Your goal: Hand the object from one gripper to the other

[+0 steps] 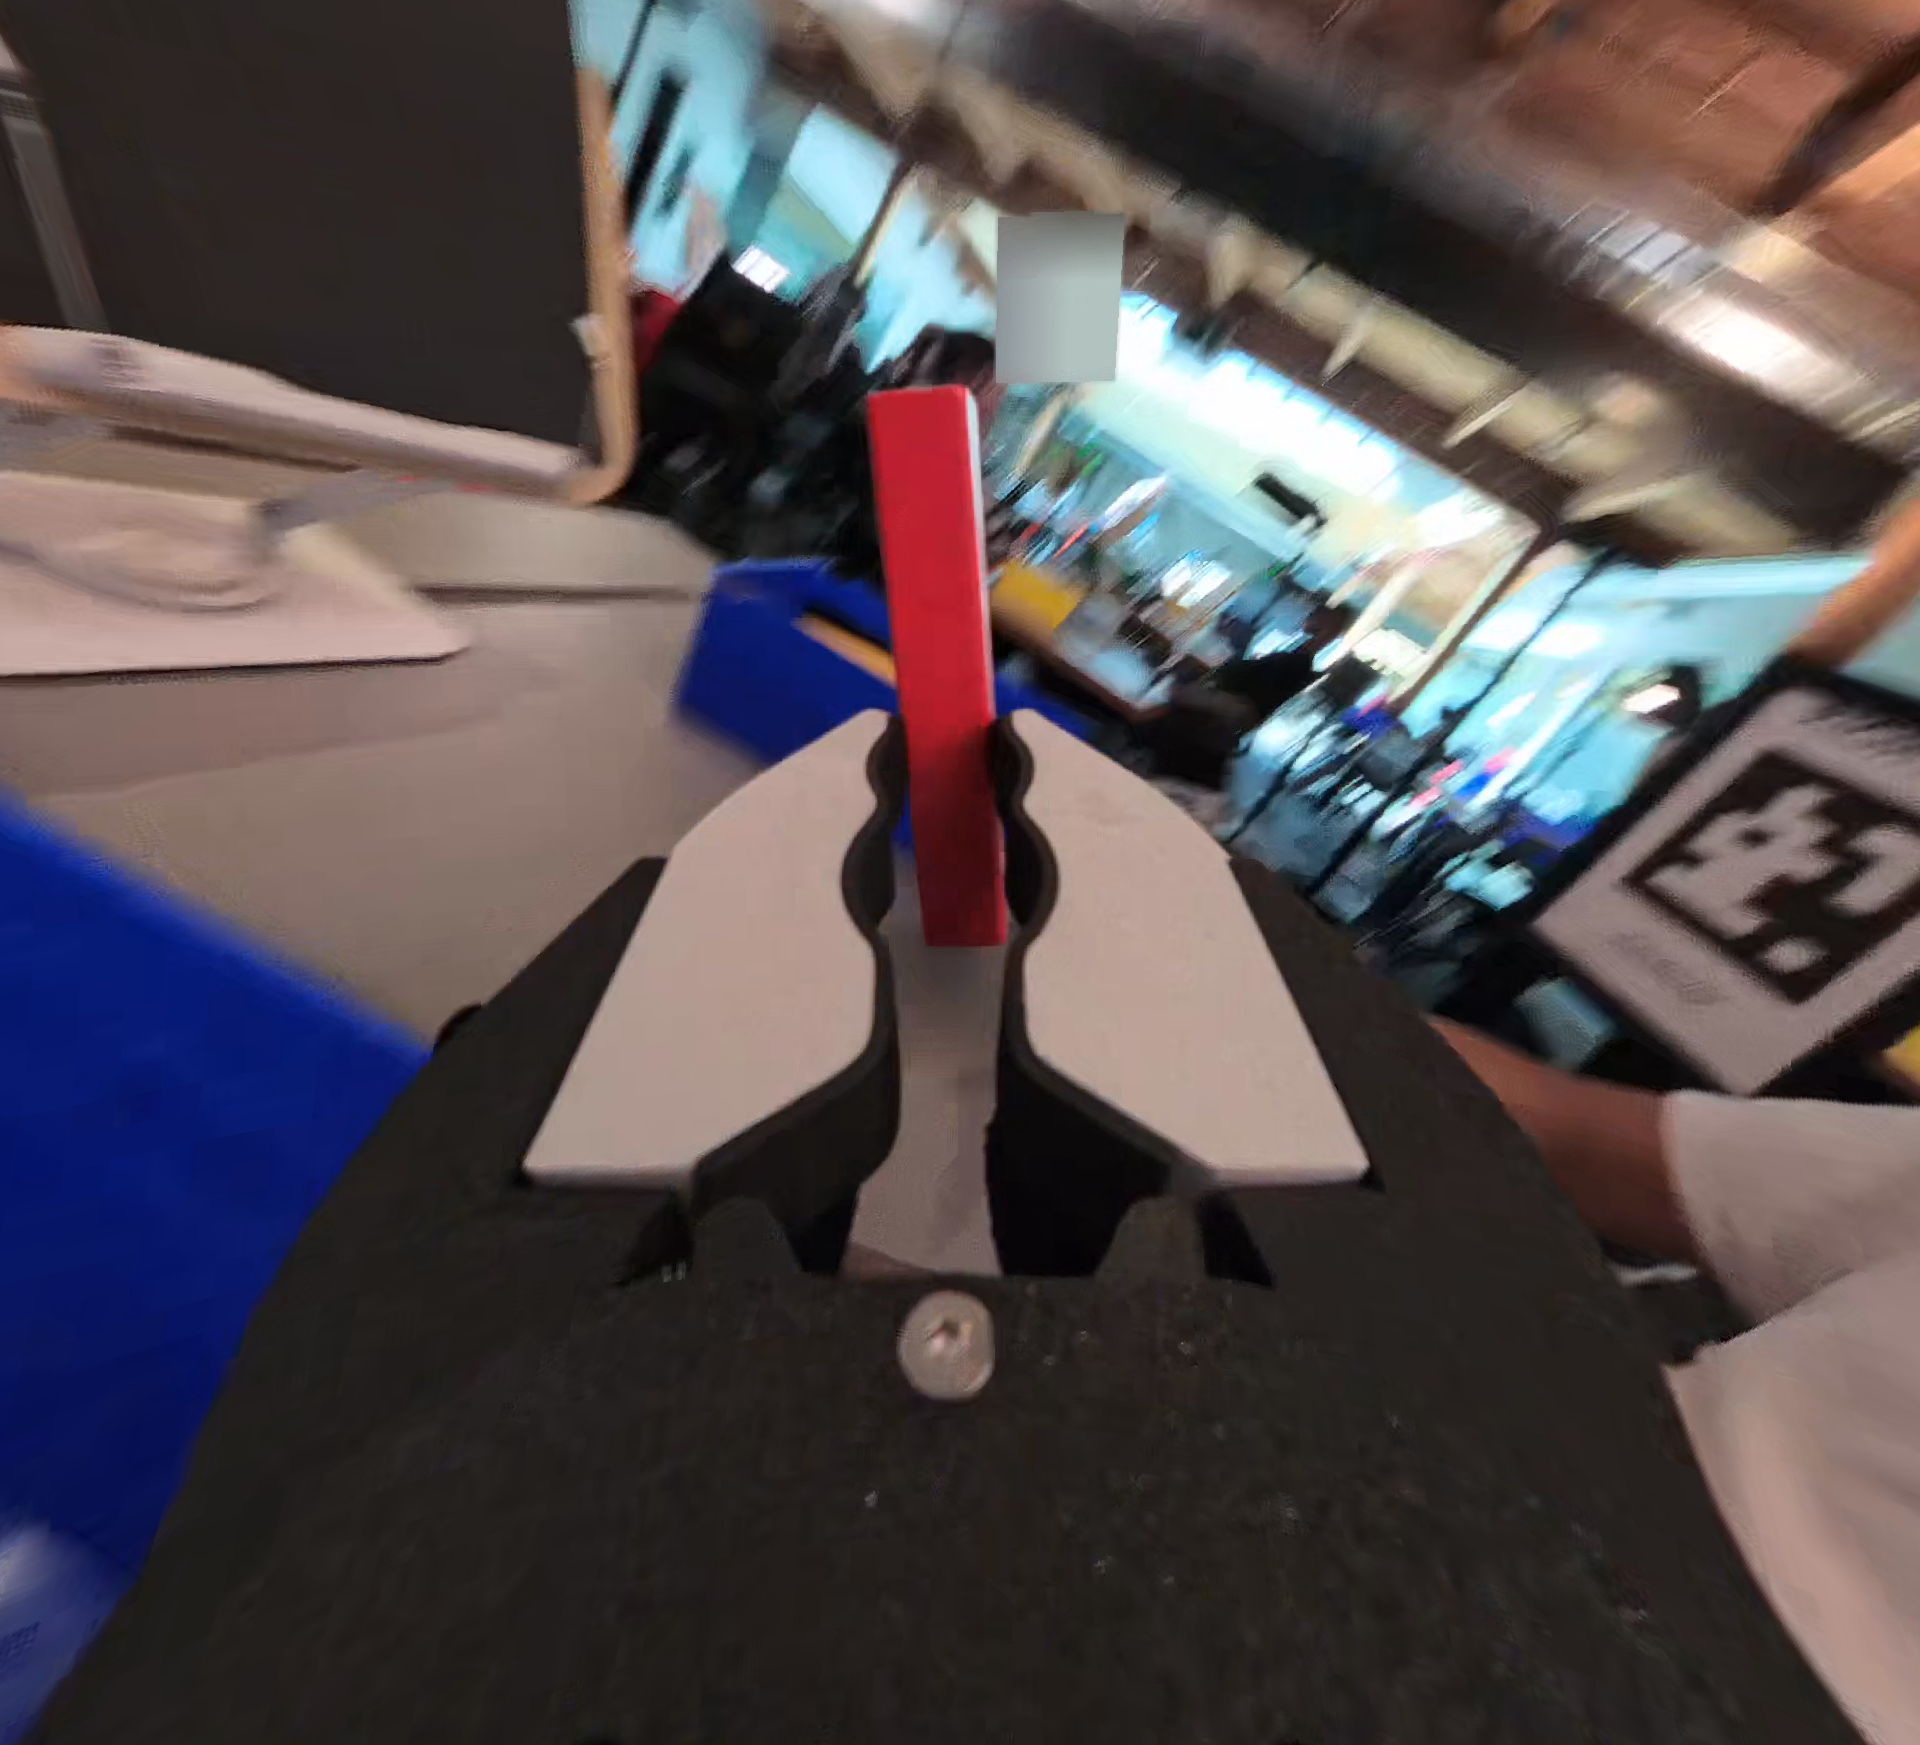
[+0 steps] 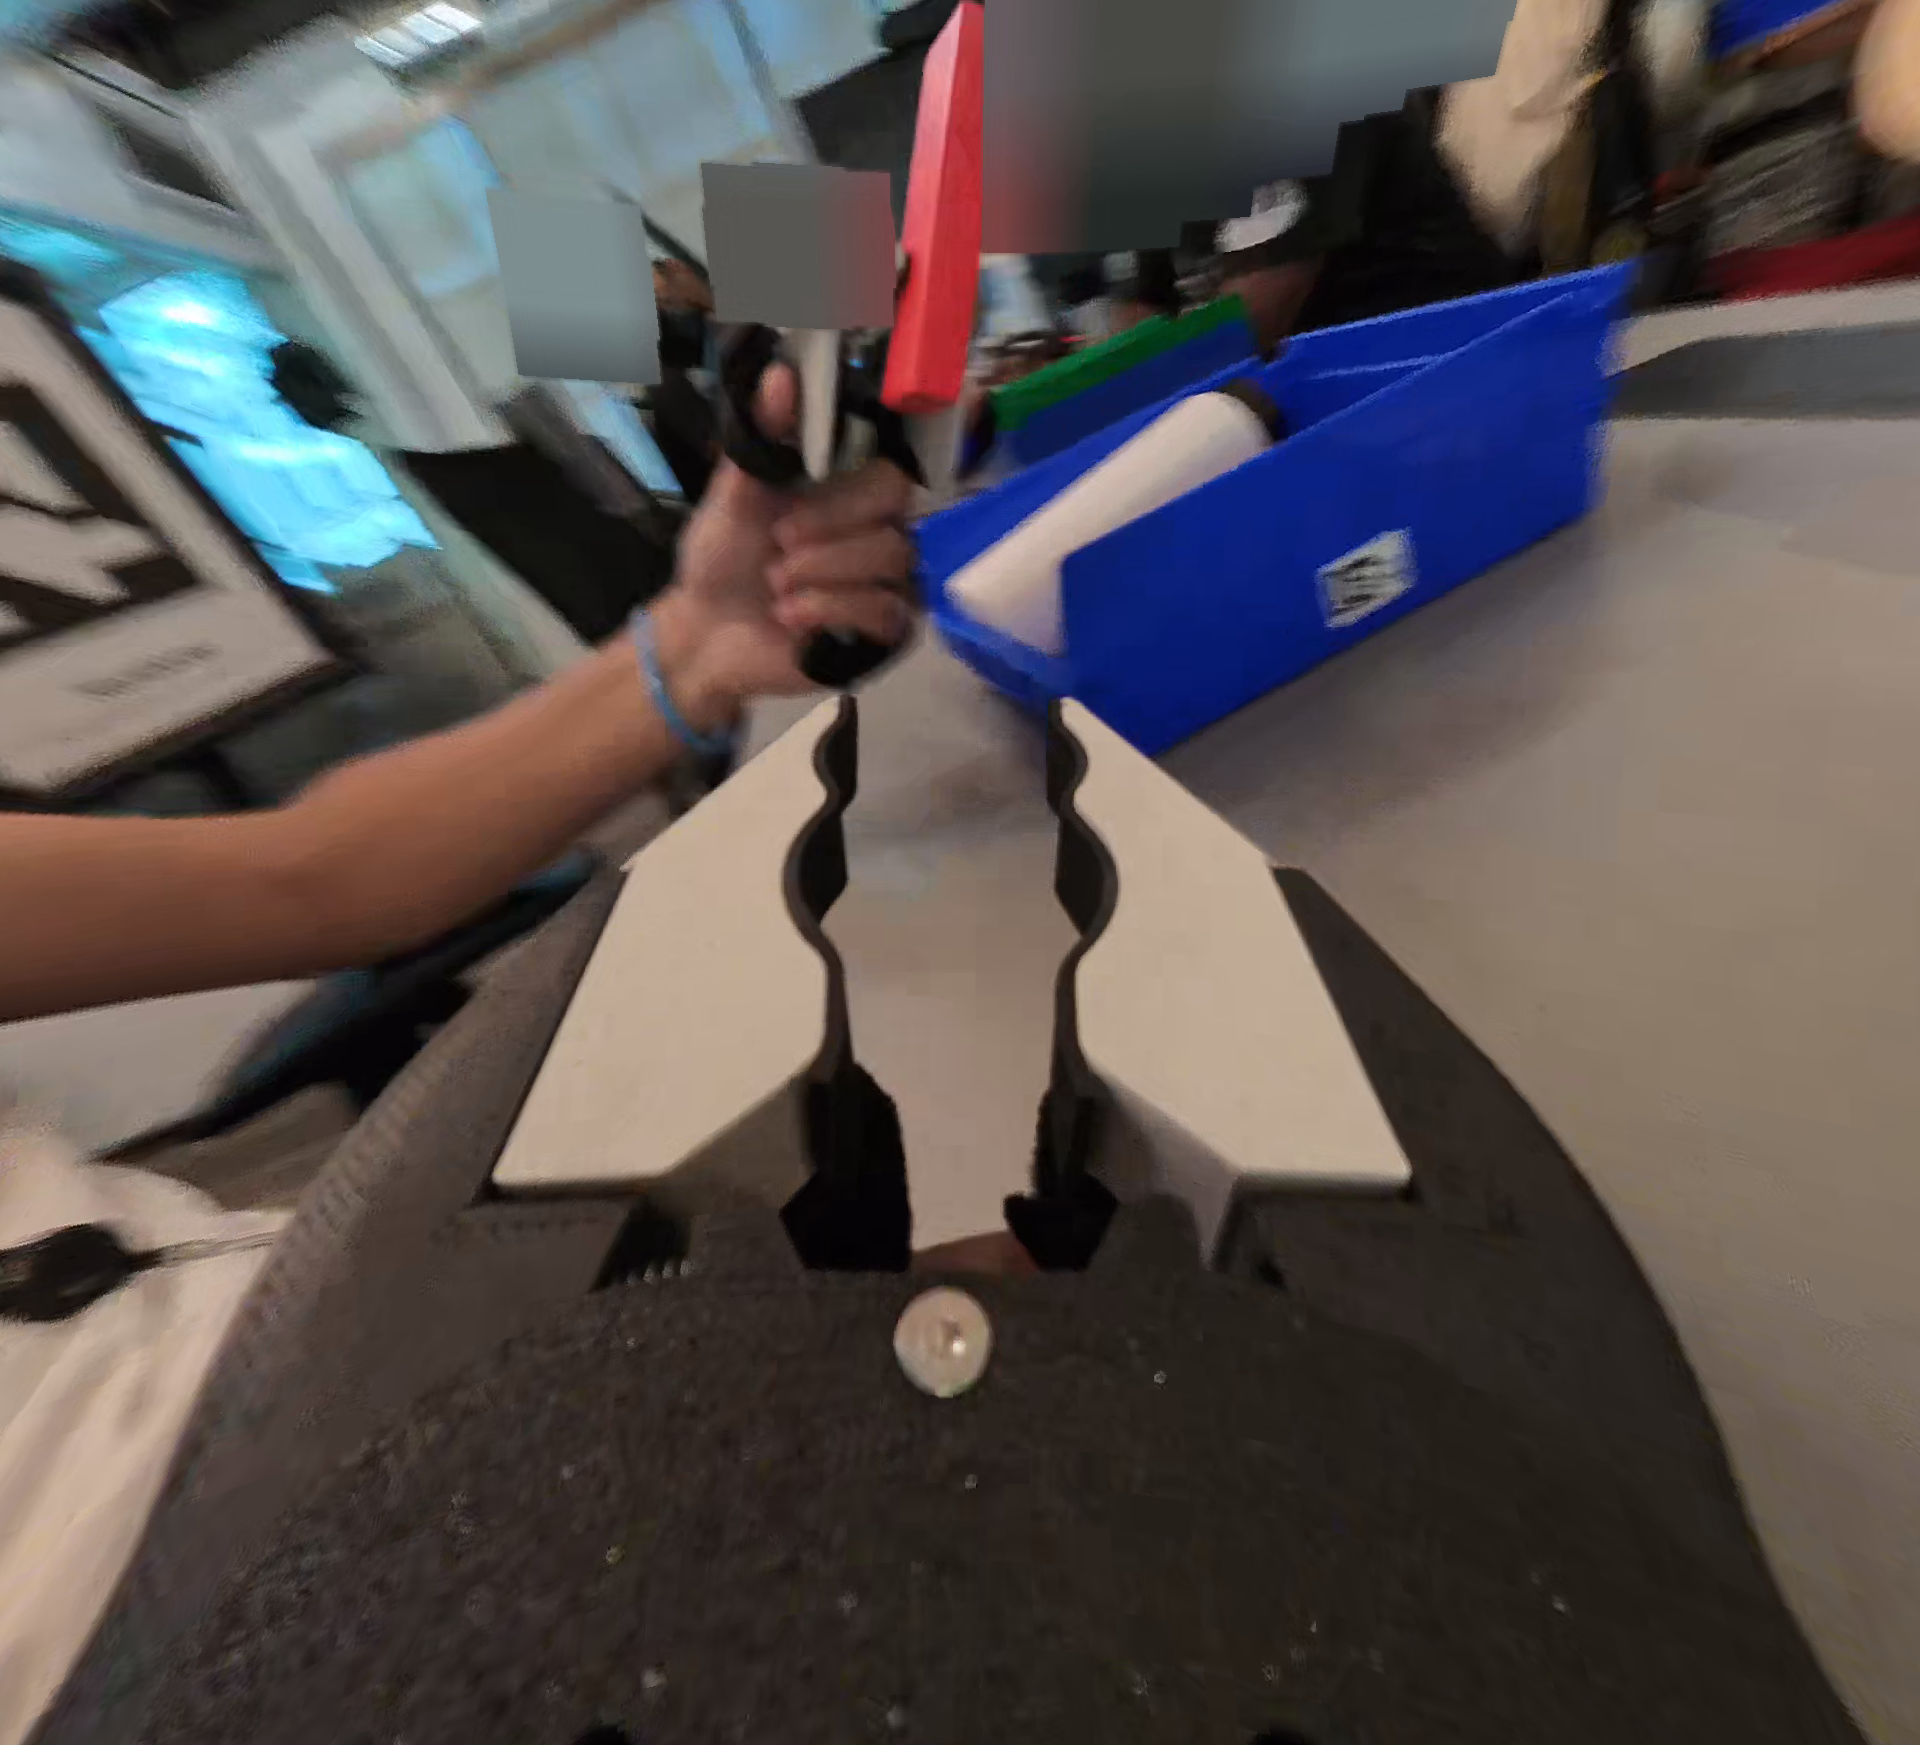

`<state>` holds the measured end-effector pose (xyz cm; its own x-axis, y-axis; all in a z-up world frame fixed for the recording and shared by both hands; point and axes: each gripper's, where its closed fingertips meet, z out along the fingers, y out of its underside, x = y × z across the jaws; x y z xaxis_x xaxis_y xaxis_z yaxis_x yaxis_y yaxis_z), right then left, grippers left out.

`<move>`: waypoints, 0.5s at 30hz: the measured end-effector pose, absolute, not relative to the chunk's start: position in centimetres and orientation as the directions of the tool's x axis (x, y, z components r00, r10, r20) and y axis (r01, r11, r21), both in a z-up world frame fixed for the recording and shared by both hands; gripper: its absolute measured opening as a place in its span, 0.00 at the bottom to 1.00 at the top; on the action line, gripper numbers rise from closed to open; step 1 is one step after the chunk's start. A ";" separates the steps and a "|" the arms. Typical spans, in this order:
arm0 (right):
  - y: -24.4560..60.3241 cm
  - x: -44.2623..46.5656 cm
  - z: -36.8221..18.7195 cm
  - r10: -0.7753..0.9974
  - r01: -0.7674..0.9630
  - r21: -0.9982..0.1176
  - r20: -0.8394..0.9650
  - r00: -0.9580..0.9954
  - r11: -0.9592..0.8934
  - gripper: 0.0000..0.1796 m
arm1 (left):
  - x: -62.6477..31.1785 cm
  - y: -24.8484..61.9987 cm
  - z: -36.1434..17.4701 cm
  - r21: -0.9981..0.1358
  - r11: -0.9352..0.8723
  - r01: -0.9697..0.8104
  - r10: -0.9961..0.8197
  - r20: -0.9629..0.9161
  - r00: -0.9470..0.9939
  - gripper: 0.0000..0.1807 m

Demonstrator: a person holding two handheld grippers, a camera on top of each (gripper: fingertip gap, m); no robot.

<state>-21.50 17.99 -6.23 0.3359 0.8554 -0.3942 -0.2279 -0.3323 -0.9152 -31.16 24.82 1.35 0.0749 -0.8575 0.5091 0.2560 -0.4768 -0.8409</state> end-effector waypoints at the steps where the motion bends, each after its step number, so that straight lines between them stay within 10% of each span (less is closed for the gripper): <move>1: 18.1 -22.2 -5.9 0.858 -0.250 -0.876 -0.465 0.219 -0.411 0.21 | -30.4 24.1 1.1 -0.810 -0.508 0.293 -0.842 0.538 0.028 0.09; 6: 18.8 -25.5 -3.7 0.834 -0.258 -0.799 -0.549 -0.052 -0.543 0.23 | -26.5 22.3 -0.7 -0.839 -0.501 0.212 -0.859 0.512 -0.002 0.09; 15: 18.4 -26.1 -4.6 0.867 -0.233 -0.852 -0.494 0.065 -0.468 0.18 | -25.3 21.0 -1.5 -0.854 -0.481 0.199 -0.873 0.488 -0.018 0.08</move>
